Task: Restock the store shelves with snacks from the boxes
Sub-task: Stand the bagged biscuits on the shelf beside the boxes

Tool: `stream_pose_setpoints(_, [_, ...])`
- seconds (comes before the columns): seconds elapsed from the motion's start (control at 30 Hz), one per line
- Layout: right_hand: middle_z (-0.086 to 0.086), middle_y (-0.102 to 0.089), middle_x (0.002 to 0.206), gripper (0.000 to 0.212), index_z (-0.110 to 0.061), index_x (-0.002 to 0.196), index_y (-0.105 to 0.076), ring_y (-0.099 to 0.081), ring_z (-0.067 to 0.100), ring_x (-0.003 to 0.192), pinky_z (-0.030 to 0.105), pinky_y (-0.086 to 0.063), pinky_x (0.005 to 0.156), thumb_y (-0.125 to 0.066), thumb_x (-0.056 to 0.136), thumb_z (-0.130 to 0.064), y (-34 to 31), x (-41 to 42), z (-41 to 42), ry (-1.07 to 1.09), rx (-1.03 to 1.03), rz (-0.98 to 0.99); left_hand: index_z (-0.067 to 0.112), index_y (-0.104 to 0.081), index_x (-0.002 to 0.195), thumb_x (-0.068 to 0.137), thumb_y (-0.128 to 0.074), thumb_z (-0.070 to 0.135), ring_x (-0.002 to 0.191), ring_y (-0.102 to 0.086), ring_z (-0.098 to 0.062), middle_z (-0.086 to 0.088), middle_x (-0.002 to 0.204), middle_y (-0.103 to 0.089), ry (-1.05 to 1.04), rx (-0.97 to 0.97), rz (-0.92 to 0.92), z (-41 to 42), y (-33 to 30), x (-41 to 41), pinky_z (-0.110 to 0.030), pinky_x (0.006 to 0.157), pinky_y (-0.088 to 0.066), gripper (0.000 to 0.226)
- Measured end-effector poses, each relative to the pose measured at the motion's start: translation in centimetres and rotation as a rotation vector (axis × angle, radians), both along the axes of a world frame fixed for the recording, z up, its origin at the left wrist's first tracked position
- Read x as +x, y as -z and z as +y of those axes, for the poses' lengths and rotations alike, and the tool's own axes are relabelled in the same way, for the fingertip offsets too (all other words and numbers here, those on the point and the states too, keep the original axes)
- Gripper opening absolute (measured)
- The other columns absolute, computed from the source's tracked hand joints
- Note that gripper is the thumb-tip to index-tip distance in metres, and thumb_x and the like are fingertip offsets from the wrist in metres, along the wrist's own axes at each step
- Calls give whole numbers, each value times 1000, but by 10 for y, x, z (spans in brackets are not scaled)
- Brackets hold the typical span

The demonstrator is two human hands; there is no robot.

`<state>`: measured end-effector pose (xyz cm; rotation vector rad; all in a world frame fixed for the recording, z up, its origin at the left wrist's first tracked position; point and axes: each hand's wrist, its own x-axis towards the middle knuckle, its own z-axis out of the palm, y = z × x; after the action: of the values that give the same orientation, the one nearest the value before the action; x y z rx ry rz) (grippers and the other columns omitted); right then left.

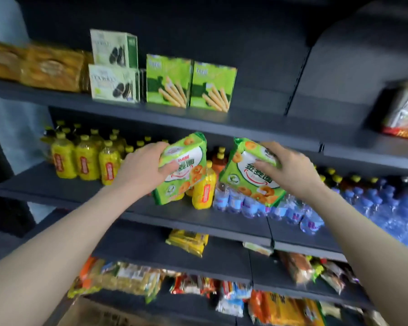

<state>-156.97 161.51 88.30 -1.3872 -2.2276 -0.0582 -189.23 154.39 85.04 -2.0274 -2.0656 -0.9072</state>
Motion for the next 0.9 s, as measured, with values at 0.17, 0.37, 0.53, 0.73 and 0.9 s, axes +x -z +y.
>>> stream_pose_setpoints(0.17, [3,-71,112,54,-37,129,-55,-65,34,104,44,-52,84,-50,85,-67,-79,-16,31,-24,275,85,23,-56,134,92,-57,53,108,-60,-26,-4,126,-65,-4,227,-12,17,-80,-11,-37,84,-44,51])
stream_pose_setpoints(0.37, [7,-69,121,45,-31,131,-54,-61,39,109,47,-50,88,-58,93,-55,-148,-1,103,115,362,134,22,-56,136,93,-59,51,104,-62,-24,0,120,-68,-16,331,-78,64,-131,-16,-36,81,-47,52])
stream_pose_setpoints(0.53, [6,-68,122,45,-33,129,-52,-60,39,108,46,-52,86,-59,91,-59,-144,7,195,218,237,-60,24,-60,131,91,-61,52,99,-63,-20,3,115,-69,-25,301,-121,130,-145,-9,-36,80,-50,48])
stream_pose_setpoints(0.73, [7,-67,121,41,-38,131,-53,-61,35,109,41,-50,83,-51,96,-58,-134,-2,293,182,144,-172,24,-60,134,90,-63,53,112,-61,-22,0,126,-66,-10,229,-169,194,-146,-4,-34,84,-49,52])
stream_pose_setpoints(0.9, [9,-62,135,44,-36,139,-54,-57,35,121,44,-49,97,-48,100,-54,-134,-17,375,129,74,-201,22,-54,140,90,-58,57,129,-51,-25,-2,142,-56,-28,112,-79,226,-154,-1,-37,101,-44,61])
